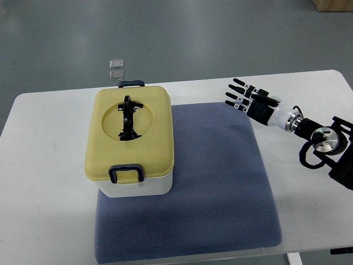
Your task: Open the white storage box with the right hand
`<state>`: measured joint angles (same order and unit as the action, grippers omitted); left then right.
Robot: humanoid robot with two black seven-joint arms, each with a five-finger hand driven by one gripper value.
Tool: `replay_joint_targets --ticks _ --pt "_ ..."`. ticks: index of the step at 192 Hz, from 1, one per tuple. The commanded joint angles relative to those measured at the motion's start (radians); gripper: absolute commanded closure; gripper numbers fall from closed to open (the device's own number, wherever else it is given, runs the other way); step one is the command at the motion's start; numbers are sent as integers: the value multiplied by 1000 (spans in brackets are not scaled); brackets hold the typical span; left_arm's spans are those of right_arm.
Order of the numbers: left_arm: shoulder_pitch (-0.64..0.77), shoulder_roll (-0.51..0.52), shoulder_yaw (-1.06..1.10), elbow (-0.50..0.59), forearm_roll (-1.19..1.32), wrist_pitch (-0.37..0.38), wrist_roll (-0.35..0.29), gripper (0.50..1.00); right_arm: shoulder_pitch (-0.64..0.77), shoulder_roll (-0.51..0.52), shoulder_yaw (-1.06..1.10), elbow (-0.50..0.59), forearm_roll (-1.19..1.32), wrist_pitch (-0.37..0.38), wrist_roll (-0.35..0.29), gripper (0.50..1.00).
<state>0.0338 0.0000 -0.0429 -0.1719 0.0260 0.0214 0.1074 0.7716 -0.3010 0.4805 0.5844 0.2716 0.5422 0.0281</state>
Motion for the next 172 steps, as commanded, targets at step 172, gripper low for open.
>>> replay_joint_targets --ticks 172 --pt "-12 0 1 12 0 8 -2 500 3 -12 50 0 -12 -76 10 556"
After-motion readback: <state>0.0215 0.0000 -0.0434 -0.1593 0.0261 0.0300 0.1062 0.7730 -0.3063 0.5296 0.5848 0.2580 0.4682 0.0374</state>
